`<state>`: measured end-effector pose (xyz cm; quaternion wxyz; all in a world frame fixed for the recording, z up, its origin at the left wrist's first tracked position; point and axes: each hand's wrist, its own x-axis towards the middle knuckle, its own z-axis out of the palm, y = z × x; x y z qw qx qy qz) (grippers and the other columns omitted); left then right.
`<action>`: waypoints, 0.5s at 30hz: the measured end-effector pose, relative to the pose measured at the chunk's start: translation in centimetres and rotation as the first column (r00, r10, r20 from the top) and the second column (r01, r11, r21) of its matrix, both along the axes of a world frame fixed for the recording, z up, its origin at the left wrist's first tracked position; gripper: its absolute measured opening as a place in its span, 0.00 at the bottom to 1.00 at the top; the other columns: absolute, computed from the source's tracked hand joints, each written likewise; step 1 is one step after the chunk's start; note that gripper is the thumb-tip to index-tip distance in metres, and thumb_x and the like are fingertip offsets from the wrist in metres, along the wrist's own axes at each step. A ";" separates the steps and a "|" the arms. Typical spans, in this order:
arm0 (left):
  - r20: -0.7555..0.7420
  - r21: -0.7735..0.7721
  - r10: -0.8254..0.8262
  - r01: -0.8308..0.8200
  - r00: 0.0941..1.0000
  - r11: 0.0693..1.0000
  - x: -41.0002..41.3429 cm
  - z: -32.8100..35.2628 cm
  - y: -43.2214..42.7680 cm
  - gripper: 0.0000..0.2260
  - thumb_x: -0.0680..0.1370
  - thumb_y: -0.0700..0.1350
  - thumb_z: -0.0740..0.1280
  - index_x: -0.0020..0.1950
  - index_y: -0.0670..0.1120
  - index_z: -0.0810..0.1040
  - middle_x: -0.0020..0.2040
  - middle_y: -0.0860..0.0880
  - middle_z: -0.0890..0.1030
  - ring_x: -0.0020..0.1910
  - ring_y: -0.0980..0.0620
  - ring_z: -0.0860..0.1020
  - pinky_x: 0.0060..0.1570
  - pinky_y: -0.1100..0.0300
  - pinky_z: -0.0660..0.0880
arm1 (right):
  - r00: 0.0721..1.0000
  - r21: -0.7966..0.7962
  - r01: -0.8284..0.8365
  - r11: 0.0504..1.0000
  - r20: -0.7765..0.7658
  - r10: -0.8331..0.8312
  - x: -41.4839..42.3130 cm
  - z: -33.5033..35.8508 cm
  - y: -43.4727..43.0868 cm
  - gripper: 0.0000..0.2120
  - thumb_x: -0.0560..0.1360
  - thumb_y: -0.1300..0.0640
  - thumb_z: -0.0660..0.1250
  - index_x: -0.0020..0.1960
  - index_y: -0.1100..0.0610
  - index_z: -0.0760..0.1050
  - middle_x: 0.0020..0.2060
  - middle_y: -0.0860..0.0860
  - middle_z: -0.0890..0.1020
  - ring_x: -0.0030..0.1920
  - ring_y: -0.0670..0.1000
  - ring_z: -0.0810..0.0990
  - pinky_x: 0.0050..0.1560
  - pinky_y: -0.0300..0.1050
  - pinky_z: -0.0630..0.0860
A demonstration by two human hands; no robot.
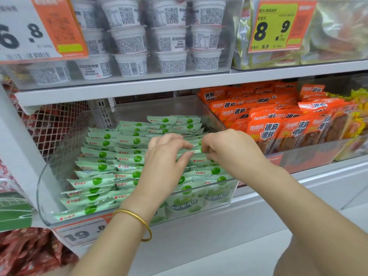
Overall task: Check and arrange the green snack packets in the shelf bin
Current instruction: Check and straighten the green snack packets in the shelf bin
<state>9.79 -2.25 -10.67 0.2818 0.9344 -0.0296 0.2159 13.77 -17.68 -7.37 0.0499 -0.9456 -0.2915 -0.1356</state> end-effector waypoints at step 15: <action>-0.039 0.119 0.131 -0.125 0.991 0.985 1.1 -0.2 0.3 0.08 0.78 0.50 0.64 0.56 0.53 0.79 0.64 0.54 0.72 0.66 0.50 0.61 0.62 0.55 0.58 | 0.999 0.061 0.007 0.998 0.032 -0.008 1.3 1.5 0.7 0.12 0.75 0.64 0.64 0.55 0.51 0.78 0.48 0.51 0.82 0.50 0.55 0.79 0.48 0.50 0.77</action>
